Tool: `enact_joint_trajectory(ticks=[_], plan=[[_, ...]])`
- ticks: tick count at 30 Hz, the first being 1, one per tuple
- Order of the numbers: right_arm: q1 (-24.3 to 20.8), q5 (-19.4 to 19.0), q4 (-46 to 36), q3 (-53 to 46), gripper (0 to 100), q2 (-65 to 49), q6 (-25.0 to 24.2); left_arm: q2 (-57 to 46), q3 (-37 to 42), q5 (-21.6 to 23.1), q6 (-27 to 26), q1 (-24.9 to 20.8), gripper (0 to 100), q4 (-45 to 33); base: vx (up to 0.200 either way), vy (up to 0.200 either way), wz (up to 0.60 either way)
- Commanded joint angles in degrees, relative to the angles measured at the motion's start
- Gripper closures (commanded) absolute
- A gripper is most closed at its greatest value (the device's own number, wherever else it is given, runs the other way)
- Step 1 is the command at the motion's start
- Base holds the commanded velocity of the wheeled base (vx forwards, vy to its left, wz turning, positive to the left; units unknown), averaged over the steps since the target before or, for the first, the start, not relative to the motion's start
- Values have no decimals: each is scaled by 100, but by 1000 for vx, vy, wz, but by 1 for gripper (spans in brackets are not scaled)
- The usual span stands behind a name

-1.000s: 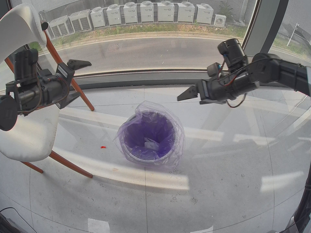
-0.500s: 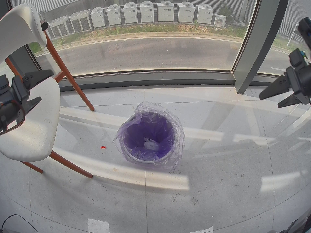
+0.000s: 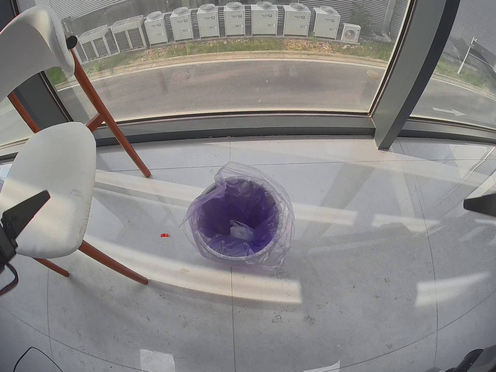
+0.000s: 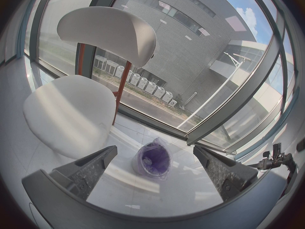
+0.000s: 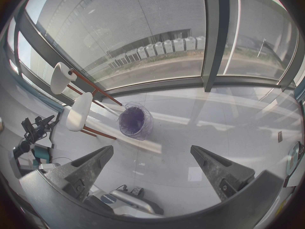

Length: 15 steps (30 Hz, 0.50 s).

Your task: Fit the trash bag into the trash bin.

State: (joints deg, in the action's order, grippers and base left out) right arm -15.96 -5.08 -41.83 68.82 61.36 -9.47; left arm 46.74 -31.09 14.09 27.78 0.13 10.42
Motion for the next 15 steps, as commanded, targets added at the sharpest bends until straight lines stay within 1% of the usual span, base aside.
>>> enact_joint_trajectory(ticks=[1, 2, 3, 4, 5, 6, 7, 8, 10, 12, 13, 14, 15], plan=[[717, 869, 4464, -6882, 0, -5591, 1369, -4103, 3012, 32, -2365, 611, 0, -875, 0, 0, 0], [726, 1185, 4499, -6882, 0, -5591, 1061, -4094, 3012, -205, -2523, 619, 0, -875, 0, 0, 0], [717, 1563, 4517, -6882, 0, -5573, 851, -4094, 3021, -627, -2664, 628, 0, -867, 0, 0, 0], [717, 2126, 4508, -6882, 0, -5564, 771, -4103, 3021, -1383, -2769, 628, 0, -867, 0, 0, 0], [708, 2460, 4499, -6882, 0, -5564, 754, -4094, 3029, -1884, -2761, 619, 0, -858, 0, 0, 0], [717, 2627, 4499, -6873, 0, -5564, 684, -4094, 3038, -2227, -2726, 619, 0, -849, 0, 0, 0], [717, 2600, 4499, -6873, 0, -5564, 622, -4085, 3047, -2227, -2690, 619, 0, -858, 0, 0, 0], [699, 2591, 4464, -6873, 0, -5564, 525, -4111, 3038, -2077, -2690, 602, 0, -875, 0, 0, 0], [717, 2574, 4376, -6829, 0, -5573, 455, -4129, 3038, -1418, -2919, 567, 0, -875, 0, 0, 0], [778, 2618, 4358, -6820, 0, -5564, 411, -4129, 3038, -627, -3473, 558, 0, -867, 0, 0, 0], [787, 2653, 4376, -6820, 0, -5564, 393, -4129, 3038, -513, -3560, 558, 0, -867, 0, 0, 0], [805, 2811, 4429, -6829, 0, -5564, 227, -4129, 3021, -372, -3771, 567, 0, -893, 0, 0, 0], [814, 2943, 4429, -6829, 0, -5564, 103, -4129, 3021, -372, -3771, 575, 0, -893, 0, 0, 0]])
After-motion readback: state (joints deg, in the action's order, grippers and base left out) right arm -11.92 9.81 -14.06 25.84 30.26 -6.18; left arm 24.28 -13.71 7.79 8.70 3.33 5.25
